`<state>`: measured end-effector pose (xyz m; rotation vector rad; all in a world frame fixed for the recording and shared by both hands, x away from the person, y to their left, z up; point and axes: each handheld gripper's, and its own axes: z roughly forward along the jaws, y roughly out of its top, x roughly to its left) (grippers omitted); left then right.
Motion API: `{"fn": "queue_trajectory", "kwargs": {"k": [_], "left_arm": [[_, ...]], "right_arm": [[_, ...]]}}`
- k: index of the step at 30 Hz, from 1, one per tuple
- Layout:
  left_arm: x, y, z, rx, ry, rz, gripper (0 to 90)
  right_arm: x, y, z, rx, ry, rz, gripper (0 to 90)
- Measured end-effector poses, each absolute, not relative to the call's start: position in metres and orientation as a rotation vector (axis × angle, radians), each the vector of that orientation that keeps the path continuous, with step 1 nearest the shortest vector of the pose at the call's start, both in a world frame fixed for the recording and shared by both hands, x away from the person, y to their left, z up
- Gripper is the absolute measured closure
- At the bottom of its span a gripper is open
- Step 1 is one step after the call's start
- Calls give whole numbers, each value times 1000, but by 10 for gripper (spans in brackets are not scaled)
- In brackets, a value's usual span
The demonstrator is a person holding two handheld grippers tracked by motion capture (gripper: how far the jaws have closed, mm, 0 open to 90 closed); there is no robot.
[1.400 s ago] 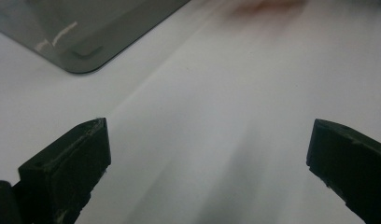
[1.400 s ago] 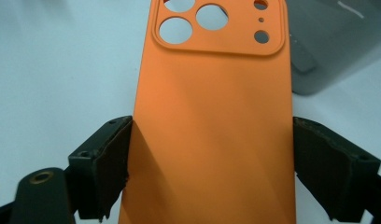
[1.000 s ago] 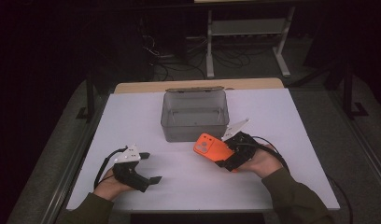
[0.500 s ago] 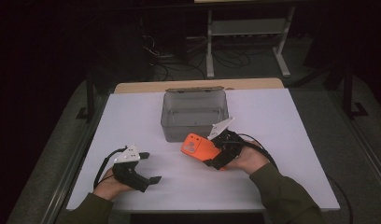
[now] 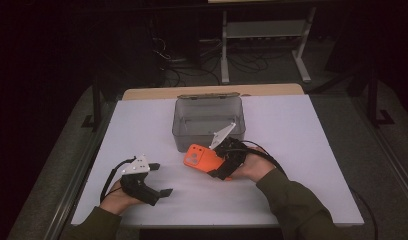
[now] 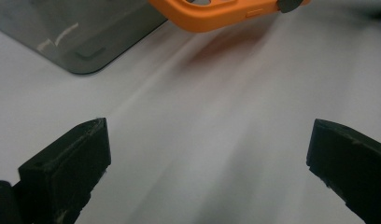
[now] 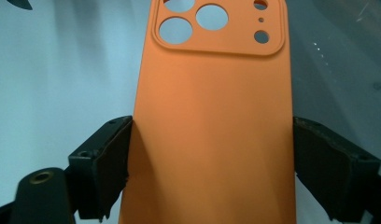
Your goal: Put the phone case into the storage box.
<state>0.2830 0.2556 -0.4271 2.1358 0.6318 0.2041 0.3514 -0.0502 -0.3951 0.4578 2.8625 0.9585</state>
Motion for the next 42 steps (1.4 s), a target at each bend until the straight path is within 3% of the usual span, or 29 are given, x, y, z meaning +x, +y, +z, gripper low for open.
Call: {"fn": "queue_trajectory", "kwargs": {"k": [42], "left_arm": [[309, 230, -413, 2141, 563, 250, 0]], "right_arm": [[352, -56, -390, 460, 2855, 980, 152]]}}
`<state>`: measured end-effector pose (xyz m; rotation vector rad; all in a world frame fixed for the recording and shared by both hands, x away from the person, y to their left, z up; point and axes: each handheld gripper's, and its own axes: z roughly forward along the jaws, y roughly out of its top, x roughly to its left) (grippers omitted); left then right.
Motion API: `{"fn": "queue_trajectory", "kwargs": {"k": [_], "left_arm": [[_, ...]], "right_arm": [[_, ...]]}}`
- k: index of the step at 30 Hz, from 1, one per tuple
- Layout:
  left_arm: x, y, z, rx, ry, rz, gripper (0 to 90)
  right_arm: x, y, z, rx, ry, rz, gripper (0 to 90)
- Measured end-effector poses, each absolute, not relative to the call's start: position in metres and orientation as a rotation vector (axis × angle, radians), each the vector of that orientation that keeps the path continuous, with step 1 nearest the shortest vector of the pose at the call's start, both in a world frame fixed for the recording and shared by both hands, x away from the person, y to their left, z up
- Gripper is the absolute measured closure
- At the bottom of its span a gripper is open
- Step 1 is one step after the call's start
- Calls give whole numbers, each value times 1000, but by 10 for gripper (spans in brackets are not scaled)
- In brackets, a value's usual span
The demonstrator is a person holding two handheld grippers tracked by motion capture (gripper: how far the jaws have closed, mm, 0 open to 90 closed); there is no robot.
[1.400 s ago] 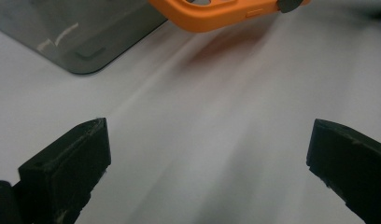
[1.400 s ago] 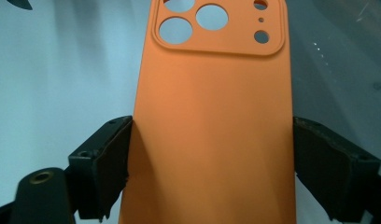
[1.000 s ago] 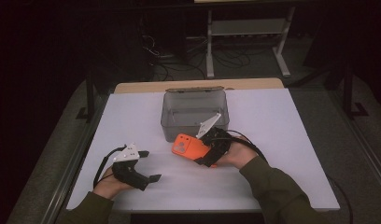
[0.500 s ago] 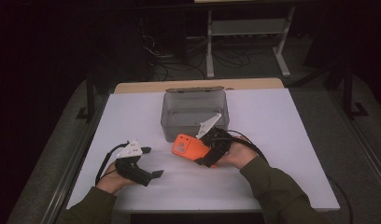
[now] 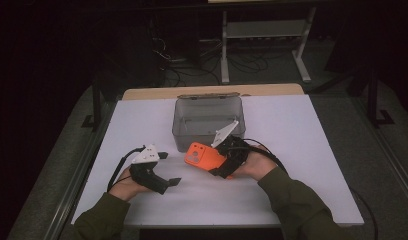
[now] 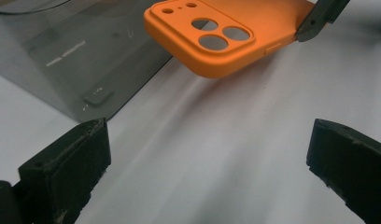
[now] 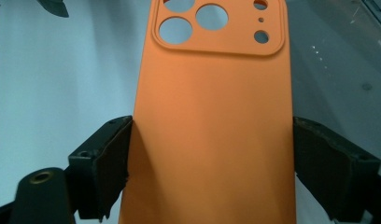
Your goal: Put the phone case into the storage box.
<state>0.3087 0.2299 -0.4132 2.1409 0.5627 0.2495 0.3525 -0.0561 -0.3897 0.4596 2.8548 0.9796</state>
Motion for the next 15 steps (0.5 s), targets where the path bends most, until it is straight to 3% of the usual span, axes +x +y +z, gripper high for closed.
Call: {"fn": "queue_trajectory", "kwargs": {"k": [15], "left_arm": [[319, 209, -409, 2133, 517, 258, 0]], "right_arm": [[354, -58, -389, 468, 2851, 989, 152]]}}
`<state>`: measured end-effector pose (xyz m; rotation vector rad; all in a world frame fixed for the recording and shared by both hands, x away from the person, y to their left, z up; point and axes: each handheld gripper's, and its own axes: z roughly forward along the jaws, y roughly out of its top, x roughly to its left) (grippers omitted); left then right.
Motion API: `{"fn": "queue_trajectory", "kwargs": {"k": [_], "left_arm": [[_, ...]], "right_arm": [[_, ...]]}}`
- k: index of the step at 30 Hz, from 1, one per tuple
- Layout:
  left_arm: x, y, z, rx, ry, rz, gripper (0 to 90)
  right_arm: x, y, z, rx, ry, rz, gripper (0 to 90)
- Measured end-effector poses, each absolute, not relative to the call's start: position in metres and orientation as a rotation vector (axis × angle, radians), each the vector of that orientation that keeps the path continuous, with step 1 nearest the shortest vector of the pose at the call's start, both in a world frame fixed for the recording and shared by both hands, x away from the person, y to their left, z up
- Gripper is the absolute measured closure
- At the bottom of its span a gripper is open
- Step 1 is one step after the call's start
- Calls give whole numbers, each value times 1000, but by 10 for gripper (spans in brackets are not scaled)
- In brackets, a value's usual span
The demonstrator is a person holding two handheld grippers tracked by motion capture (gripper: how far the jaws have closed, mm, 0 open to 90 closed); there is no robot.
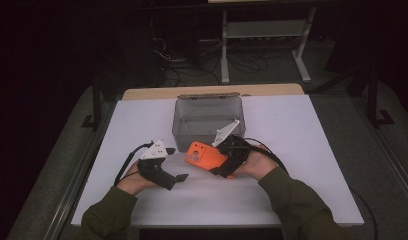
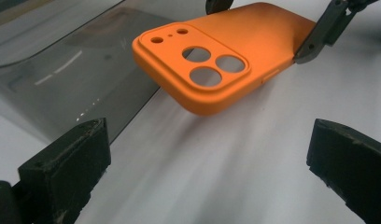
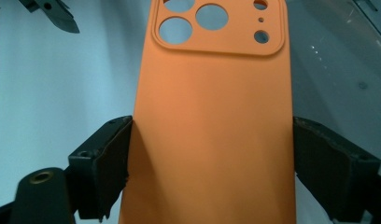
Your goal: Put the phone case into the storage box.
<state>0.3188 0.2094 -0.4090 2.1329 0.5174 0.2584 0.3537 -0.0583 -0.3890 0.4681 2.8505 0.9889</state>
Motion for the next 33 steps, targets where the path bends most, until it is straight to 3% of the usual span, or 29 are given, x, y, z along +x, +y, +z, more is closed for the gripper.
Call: {"fn": "queue_trajectory", "kwargs": {"k": [33], "left_arm": [[329, 191, -424, 2153, 448, 331, 0]], "right_arm": [[355, -57, -394, 470, 2863, 963, 152]]}}
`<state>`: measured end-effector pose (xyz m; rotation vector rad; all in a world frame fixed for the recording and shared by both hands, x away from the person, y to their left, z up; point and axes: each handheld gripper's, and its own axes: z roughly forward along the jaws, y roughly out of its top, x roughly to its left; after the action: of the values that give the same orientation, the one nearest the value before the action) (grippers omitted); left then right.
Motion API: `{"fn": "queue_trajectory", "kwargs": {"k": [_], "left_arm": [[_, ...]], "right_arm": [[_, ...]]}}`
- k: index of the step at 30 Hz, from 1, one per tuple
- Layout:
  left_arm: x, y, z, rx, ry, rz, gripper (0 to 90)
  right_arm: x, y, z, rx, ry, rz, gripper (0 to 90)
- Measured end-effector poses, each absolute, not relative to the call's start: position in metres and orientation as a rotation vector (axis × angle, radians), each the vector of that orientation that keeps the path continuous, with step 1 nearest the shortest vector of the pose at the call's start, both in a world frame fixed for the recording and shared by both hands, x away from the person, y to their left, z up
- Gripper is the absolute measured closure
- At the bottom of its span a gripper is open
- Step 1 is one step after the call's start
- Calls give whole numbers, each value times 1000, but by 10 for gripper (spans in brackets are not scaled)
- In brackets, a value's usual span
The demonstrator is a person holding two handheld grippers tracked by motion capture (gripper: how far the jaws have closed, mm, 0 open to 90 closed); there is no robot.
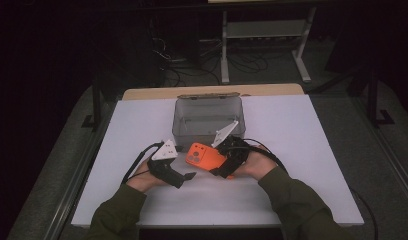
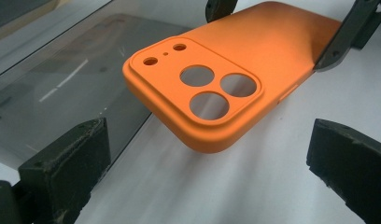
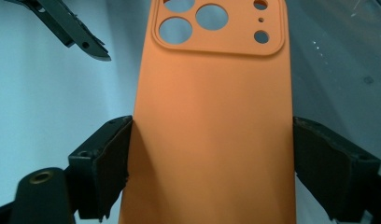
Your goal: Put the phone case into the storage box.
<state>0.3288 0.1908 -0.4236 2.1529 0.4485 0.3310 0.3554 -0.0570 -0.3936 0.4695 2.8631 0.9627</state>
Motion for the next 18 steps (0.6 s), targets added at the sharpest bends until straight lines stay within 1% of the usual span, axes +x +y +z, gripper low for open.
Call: {"fn": "queue_trajectory", "kwargs": {"k": [18], "left_arm": [[323, 189, -422, 2184, 353, 450, 0]], "right_arm": [[355, -56, -395, 469, 2866, 957, 152]]}}
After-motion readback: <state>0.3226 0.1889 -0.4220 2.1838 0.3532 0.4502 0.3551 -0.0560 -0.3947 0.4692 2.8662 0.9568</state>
